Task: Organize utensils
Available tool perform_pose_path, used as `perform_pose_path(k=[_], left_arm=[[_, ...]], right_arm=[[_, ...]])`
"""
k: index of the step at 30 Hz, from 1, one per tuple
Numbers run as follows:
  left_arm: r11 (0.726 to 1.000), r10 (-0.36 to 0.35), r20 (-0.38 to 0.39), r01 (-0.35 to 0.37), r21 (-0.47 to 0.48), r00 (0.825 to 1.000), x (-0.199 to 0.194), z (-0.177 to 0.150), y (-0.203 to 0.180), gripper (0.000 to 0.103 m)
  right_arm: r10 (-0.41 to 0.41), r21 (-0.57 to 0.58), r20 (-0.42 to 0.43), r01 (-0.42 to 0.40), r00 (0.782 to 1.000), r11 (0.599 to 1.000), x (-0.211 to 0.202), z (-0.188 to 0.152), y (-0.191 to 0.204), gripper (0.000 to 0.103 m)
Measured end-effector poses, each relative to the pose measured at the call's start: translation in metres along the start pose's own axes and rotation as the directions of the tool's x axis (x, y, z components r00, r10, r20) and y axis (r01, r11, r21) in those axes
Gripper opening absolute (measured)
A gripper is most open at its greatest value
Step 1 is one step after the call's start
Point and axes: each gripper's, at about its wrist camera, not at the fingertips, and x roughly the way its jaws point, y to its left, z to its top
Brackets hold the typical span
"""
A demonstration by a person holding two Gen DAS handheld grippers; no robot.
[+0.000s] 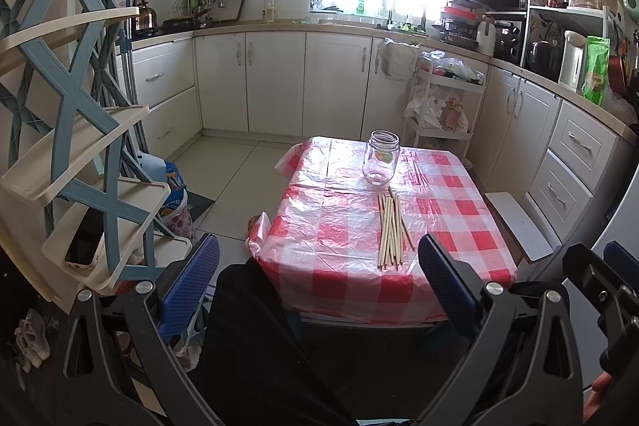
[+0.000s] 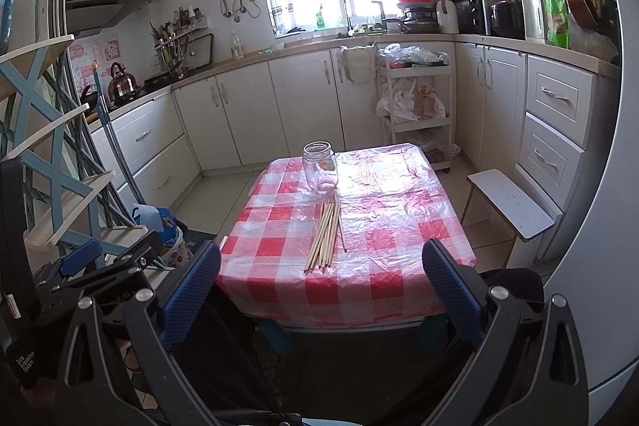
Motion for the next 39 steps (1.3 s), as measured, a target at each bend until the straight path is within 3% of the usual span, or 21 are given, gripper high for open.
perform_pose_path(k=[31,34,37,39], left_arm=[[1.0,-0.008,-0.006,0.008,0.003,1.0,0.0,-0.005,-0.005,0.096],[0.997,-0.08,-0.059,0.08,0.001,0.995,0.007,-0.012,-0.006,0.096],[0.986,-0.168,-0.128,0.167,-0.02,0.977,0.02,-0.02,-0.007,0.096],[0.984,-0.179,-0.153,0.177,-0.027,0.972,0.03,-0.023,-0.008,0.096]], right_arm=[[-0.003,-0.014,0.009,0.003,1.0,1.0,0.002,-0.003,0.0,0.097],[-0.009,-0.02,0.01,0.009,1.0,1.0,0.003,-0.002,-0.001,0.097],[-0.033,-0.023,0.016,0.033,0.999,0.999,0.008,-0.001,-0.006,0.097],[-0.038,-0.013,0.006,0.038,0.999,0.999,0.017,-0.002,-0.013,0.097]])
